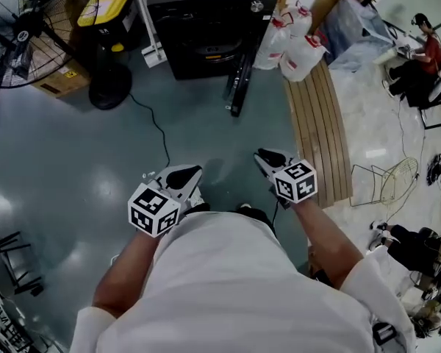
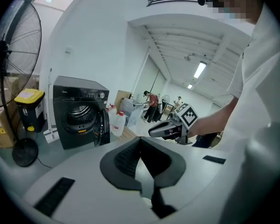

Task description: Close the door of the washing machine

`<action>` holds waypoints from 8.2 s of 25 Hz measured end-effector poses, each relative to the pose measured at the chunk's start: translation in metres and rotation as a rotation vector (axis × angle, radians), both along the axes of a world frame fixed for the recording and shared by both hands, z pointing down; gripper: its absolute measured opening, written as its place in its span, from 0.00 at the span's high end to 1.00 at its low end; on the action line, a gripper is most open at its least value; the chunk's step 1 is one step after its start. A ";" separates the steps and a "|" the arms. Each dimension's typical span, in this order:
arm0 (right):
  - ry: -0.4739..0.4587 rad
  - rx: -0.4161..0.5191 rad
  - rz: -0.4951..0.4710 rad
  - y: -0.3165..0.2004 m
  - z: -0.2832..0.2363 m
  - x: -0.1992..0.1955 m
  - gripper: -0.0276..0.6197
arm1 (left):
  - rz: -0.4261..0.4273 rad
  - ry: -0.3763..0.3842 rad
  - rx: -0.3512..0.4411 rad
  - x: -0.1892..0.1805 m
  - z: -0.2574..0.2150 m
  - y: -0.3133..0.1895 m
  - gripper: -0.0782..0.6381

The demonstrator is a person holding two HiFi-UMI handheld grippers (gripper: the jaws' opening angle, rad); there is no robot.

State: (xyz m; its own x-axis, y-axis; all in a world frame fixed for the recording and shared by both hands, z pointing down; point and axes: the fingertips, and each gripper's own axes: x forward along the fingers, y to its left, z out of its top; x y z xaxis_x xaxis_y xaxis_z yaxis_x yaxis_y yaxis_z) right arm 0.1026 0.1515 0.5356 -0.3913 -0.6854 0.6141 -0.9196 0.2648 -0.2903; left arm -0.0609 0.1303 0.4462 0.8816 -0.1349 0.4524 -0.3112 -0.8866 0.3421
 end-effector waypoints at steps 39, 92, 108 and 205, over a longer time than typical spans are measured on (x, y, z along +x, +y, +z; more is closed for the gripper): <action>-0.206 -0.296 0.390 -0.310 0.162 0.181 0.76 | -0.112 -0.096 -0.035 0.037 0.002 -0.288 0.87; -0.556 -0.362 0.565 -0.516 0.183 0.081 0.79 | -0.425 -0.134 -0.054 0.001 0.006 -0.364 0.87; -0.593 -0.321 0.583 -0.583 0.183 0.078 0.79 | -0.472 -0.150 -0.063 -0.004 0.009 -0.375 0.87; 0.023 0.013 -0.184 -0.130 -0.032 -0.161 0.93 | -0.188 0.027 -0.009 -0.159 -0.002 -0.121 0.87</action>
State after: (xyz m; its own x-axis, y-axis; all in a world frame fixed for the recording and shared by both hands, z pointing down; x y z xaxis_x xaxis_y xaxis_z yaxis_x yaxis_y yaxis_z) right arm -0.0581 0.0215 0.5031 -0.4969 -0.6116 0.6156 -0.8615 0.4331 -0.2650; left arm -0.2200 0.0089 0.4439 0.8531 -0.2948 0.4304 -0.4619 -0.8105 0.3603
